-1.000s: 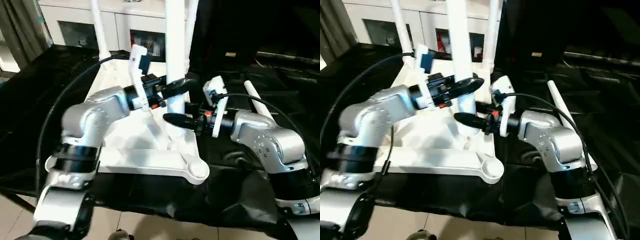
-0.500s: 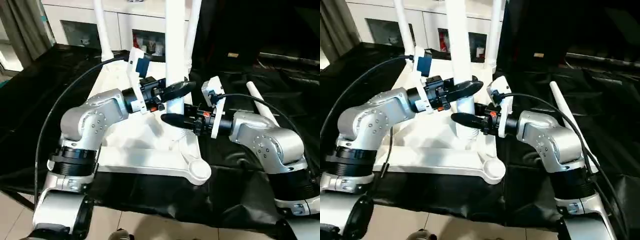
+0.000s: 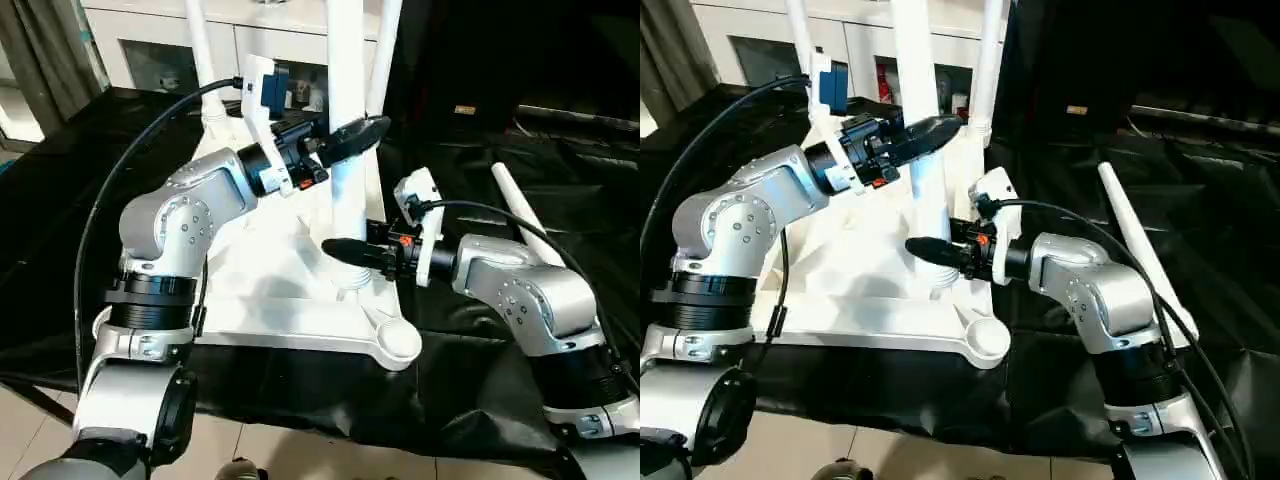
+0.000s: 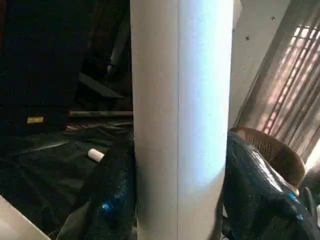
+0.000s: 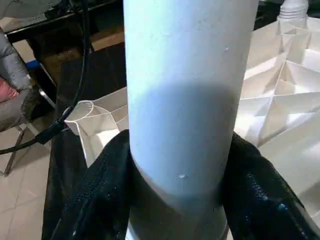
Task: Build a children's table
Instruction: Pick table leg
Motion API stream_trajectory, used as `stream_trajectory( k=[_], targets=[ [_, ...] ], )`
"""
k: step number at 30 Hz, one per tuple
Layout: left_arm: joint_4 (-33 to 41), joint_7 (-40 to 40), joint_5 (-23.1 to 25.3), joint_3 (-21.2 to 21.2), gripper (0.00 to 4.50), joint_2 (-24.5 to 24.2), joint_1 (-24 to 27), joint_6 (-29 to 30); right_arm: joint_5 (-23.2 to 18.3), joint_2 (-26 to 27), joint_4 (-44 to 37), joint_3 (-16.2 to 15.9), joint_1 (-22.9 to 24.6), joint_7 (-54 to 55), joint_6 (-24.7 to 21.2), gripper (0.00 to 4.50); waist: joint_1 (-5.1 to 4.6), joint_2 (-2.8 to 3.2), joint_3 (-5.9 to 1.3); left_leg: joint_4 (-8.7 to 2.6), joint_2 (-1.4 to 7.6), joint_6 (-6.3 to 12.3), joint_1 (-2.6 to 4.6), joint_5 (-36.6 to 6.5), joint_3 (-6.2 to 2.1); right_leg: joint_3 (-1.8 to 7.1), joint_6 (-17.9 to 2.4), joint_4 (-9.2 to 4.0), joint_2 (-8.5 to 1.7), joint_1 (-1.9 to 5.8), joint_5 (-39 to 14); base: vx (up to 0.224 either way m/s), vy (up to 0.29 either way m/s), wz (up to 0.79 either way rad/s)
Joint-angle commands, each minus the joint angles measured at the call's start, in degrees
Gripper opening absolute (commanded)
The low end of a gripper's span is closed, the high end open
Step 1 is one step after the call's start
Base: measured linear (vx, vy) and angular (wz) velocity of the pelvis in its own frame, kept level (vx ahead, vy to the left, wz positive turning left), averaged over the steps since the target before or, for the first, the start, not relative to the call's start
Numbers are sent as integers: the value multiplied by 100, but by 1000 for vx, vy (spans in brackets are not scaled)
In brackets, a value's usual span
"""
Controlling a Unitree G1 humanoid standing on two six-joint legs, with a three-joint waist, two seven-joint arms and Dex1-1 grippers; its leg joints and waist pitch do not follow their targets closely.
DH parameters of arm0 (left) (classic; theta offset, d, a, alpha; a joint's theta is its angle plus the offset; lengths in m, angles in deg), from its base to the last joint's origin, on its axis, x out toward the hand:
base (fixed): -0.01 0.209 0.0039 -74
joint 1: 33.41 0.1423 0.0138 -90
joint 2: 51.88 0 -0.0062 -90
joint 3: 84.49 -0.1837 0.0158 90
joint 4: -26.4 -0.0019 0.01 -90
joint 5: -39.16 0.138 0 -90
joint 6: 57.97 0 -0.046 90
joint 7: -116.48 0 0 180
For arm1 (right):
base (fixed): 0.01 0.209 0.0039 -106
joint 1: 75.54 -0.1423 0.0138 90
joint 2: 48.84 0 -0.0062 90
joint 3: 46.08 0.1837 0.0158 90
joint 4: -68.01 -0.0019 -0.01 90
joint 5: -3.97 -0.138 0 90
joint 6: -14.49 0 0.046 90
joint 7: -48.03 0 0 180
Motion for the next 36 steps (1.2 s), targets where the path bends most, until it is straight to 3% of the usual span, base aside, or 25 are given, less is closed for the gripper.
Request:
stream_trajectory(
  k=[1,8,10,16,22,36],
  targets=[
    [60,73,-85,-37,204,13,-40,102,32,-7,9,43,-38,39,53,197,16,3,-469,-381,213,-58,96,-847,-65,319,-936,-375,-420,358,-1075,0,0,0],
    [-75,-69,-49,52,182,33,-134,53,108,22,-1,20,-58,52,253,197,19,-3,-469,-380,214,-61,95,-850,-65,320,-929,-375,-428,363,-1093,0,0,0],
    [-77,81,-91,41,180,-23,-157,62,-48,61,-15,121,-88,-24,173,253,16,-9,-469,-381,211,-44,92,-831,-63,321,-931,-373,-423,361,-1084,0,0,0],
    [105,512,-169,-158,180,-192,-129,190,-88,-173,-50,76,-151,-362,117,309,23,3,-468,-378,212,-26,105,-831,-59,323,-962,-369,-419,357,-1044,0,0,0],
    [307,848,-235,-331,180,-273,-74,266,-239,-520,-114,-57,-172,-977,-12,313,43,4,-467,-373,215,2,92,-862,-62,322,-993,-367,-426,378,-1053,0,0,0],
    [592,1211,-316,-502,180,-310,64,306,-284,-405,141,-88,-288,-1142,26,313,25,7,-468,-365,219,-2,104,-877,-61,318,-1049,-367,-418,360,-1097,0,0,0]
  ],
)
